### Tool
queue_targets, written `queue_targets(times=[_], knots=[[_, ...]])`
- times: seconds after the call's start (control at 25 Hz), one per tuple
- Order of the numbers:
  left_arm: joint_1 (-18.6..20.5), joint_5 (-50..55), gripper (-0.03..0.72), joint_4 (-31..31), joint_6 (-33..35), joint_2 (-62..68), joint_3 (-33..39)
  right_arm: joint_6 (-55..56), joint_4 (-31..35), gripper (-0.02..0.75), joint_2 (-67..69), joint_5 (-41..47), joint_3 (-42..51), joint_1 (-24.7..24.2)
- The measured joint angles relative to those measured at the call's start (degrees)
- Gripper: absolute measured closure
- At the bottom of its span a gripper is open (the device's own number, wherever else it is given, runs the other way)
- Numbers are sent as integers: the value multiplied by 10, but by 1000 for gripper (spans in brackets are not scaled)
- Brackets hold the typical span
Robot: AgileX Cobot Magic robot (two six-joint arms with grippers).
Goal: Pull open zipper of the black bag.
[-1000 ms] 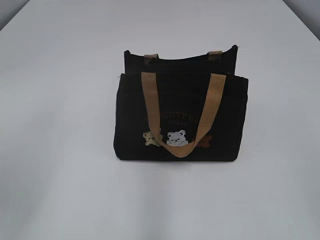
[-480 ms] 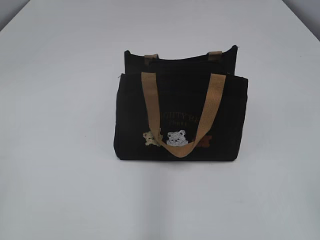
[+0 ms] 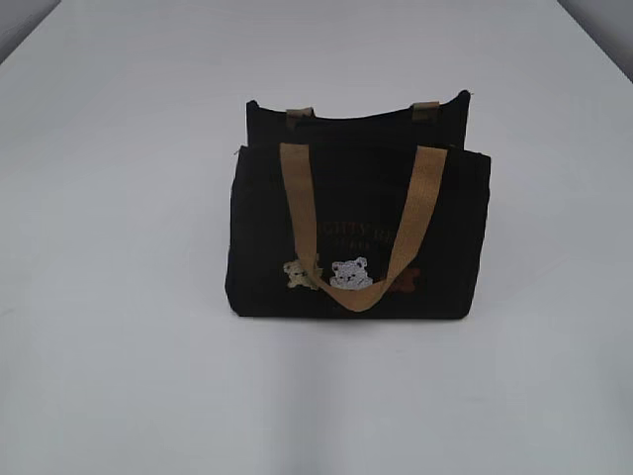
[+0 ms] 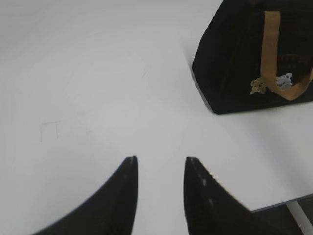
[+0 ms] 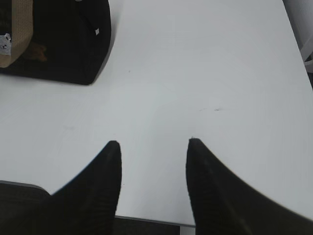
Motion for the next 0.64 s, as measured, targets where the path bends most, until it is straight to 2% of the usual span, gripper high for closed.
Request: queue_targets(times=[0.12, 0.32, 0.4, 0.64], knots=[[15, 0, 442, 0, 0, -3, 0, 0, 1, 391, 0, 0, 0, 0], [139, 0, 442, 0, 0, -6, 0, 0, 2, 391, 0, -2, 0, -13], [152, 0, 442, 0, 0, -6, 0, 0, 1, 391, 0, -2, 0, -22], [153, 0, 442, 0, 0, -6, 0, 0, 2, 391, 0, -4, 1, -25]])
